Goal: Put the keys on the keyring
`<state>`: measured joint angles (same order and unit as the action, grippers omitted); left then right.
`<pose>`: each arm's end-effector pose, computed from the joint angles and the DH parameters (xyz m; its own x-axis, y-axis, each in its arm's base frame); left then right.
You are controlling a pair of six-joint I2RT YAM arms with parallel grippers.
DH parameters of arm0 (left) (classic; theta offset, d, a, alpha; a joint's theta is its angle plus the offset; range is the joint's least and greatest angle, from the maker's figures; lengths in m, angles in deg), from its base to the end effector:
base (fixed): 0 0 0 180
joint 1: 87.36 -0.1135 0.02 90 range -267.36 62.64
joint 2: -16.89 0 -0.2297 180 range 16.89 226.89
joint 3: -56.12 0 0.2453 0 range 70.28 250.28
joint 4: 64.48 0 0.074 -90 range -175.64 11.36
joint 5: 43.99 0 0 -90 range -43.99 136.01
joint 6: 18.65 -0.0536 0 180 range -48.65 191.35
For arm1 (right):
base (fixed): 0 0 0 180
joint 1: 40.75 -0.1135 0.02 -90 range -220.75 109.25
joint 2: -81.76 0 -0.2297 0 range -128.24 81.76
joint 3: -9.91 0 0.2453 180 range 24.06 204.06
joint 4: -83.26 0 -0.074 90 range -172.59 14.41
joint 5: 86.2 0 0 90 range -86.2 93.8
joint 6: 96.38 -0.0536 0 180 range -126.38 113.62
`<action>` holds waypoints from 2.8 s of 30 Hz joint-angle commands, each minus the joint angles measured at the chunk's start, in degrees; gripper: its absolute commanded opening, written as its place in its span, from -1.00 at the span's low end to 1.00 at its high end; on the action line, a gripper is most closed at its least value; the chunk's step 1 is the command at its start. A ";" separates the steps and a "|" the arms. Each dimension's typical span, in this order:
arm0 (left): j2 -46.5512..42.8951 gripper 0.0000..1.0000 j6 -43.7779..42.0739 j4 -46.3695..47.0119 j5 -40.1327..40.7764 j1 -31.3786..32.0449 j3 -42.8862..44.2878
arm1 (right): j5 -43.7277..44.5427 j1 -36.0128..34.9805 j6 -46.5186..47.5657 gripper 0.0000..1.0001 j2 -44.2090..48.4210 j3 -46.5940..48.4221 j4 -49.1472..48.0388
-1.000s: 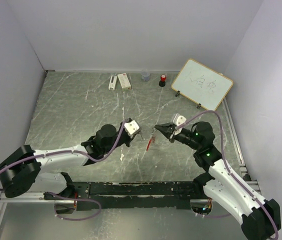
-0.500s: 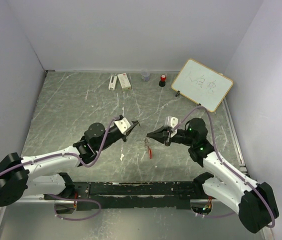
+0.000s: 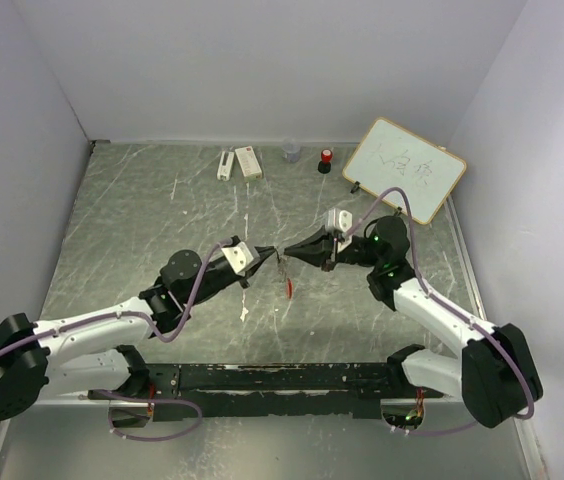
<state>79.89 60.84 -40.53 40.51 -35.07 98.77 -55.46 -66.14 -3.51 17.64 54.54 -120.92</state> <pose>0.1628 -0.2190 0.2409 0.1921 0.0484 -0.9802 0.8248 0.5333 0.1880 0.2079 0.1497 0.2466 0.1235 0.0303 -0.9919 -0.9881 0.0961 -0.1201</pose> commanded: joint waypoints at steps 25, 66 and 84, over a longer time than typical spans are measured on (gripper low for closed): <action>-5.64 -0.87 3.86 -0.91 9.01 -3.78 -3.10 | 11.48 2.54 -9.04 -0.91 -11.14 4.87 10.99; 0.54 -0.87 9.84 0.71 4.43 -3.94 -3.51 | 65.19 2.53 -39.61 -0.07 0.36 -3.32 46.68; 2.45 -0.87 10.50 1.80 3.54 -3.94 -4.03 | 67.47 2.53 -41.75 -0.06 -0.69 -6.44 46.19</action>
<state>82.01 70.66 -41.10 45.47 -38.59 95.16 11.81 -63.73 -44.80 17.66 48.92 -73.18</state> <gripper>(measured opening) 0.073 0.477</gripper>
